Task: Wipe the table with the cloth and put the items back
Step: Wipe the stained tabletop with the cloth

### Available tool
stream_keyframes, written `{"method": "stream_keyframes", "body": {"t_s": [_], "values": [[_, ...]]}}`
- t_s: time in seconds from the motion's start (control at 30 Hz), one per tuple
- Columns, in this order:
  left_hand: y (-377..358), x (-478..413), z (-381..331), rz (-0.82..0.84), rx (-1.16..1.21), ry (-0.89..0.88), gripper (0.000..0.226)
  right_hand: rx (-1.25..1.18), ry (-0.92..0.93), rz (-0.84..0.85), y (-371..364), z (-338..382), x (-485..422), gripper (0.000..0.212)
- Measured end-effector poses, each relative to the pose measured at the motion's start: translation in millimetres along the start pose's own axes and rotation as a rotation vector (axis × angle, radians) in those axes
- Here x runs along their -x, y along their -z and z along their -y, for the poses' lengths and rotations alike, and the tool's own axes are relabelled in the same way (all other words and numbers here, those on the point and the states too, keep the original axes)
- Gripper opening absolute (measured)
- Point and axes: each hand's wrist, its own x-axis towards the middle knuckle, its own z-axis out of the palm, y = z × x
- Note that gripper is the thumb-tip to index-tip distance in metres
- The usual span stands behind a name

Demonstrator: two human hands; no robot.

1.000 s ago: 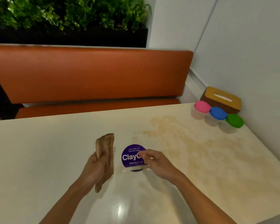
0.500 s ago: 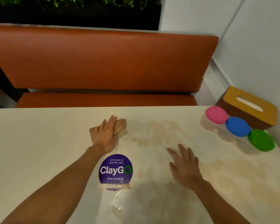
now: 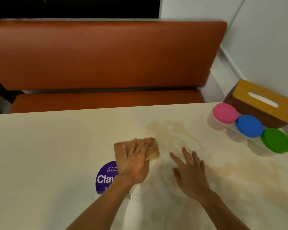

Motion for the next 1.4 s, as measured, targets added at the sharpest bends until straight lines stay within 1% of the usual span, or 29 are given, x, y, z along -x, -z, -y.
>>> {"method": "stream_keyframes", "body": {"t_s": [0.13,0.23,0.33,0.37,0.4,0.43,0.47,0.5,0.53,0.57,0.63,0.67,0.7,0.77,0.83,0.87,0.9,0.93,1.0,1.03,1.1,1.17,1.23,1.27,1.3,1.33,1.37,1.4], "values": [[-2.9,7.5,-22.5,0.065,0.185,-0.060,0.061,0.016,-0.017,0.020,0.8,-1.4,-0.9,0.056],[-7.7,21.2,-32.6,0.129,0.379,-0.093,0.052,-0.040,-0.032,0.046,-1.2,1.4,-0.9,0.054],[-2.4,25.4,-36.4,0.100,0.520,-0.068,0.038,-0.110,-0.048,0.070,1.8,6.3,-5.6,0.053],[3.6,24.3,-34.1,0.099,0.600,-0.037,0.032,-0.149,-0.059,0.081,4.1,7.6,-6.6,0.054],[12.7,23.4,-33.3,0.118,0.707,-0.014,0.031,-0.185,-0.071,0.089,7.0,8.4,-7.5,0.055],[23.8,22.1,-34.2,0.161,0.819,-0.021,0.034,-0.240,-0.079,0.089,11.8,9.6,-8.0,0.056],[36.2,20.8,-35.1,0.192,0.902,-0.030,0.038,-0.341,-0.083,0.074,18.6,11.4,-10.0,0.057],[47.2,21.4,-33.7,0.183,0.953,-0.035,0.040,-0.507,-0.085,0.040,21.9,16.1,-10.1,0.056],[70.3,30.3,-43.4,0.128,0.983,-0.049,0.039,-0.679,-0.048,-0.027,42.1,19.8,-0.5,0.053],[83.2,31.5,-43.4,0.100,1.002,-0.029,0.036,-0.850,-0.018,-0.056,52.4,27.3,-0.3,0.049],[103.7,27.5,-41.5,0.071,1.042,0.020,0.026,-1.141,0.008,-0.004,72.0,41.1,-8.0,0.038],[109.0,26.3,-38.2,0.081,1.087,0.047,0.024,-1.262,0.019,0.055,79.1,47.4,-9.8,0.034],[112.4,26.5,-35.6,0.106,1.151,0.076,0.028,-1.369,0.032,0.121,83.4,52.6,-11.9,0.035],[114.4,29.0,-34.6,0.175,1.353,0.125,0.033,-1.500,0.081,0.218,86.7,59.2,-14.0,0.046],[114.4,32.5,-35.8,0.247,1.551,0.155,0.038,-1.532,0.125,0.258,87.2,64.1,-14.6,0.051],[111.2,31.7,-34.7,0.264,1.571,0.158,0.041,-1.526,0.126,0.264,87.1,67.5,-15.1,0.049],[108.0,31.2,-35.2,0.251,1.529,0.152,0.041,-1.511,0.116,0.266,86.0,70.4,-15.7,0.046],[103.4,30.0,-35.2,0.219,1.438,0.145,0.041,-1.497,0.088,0.265,85.2,73.4,-15.7,0.044],[95.6,27.2,-34.8,0.122,1.260,0.137,0.036,-1.515,-0.010,0.267,81.4,76.2,-17.5,0.045],[93.6,26.0,-33.9,0.089,1.226,0.134,0.036,-1.535,-0.050,0.266,79.4,77.3,-18.1,0.044],[89.3,20.7,-22.0,0.041,1.143,0.115,0.051,-1.534,-0.112,0.244,77.5,79.1,-19.9,0.034],[89.4,10.8,1.1,-0.051,0.992,0.129,0.066,-1.448,-0.143,0.185,81.4,76.6,-23.6,0.028],[88.8,-2.0,35.5,-0.190,0.777,0.163,0.066,-1.287,-0.124,0.147,91.6,68.2,-30.4,0.025],[88.1,-8.7,55.4,-0.242,0.602,0.184,0.068,-1.190,-0.117,0.120,98.1,62.8,-34.6,0.021],[86.7,-15.7,74.6,-0.248,0.390,0.209,0.072,-1.094,-0.112,0.074,103.9,56.8,-41.1,0.020],[84.6,-21.3,91.6,-0.210,0.186,0.241,0.079,-1.013,-0.102,0.008,109.3,51.8,-48.5,0.027],[81.7,-26.1,105.2,-0.136,0.029,0.274,0.087,-0.949,-0.089,-0.071,113.1,47.5,-57.2,0.038],[77.7,-29.2,116.0,-0.055,-0.075,0.300,0.092,-0.891,-0.080,-0.152,115.4,44.8,-65.6,0.048]]}}
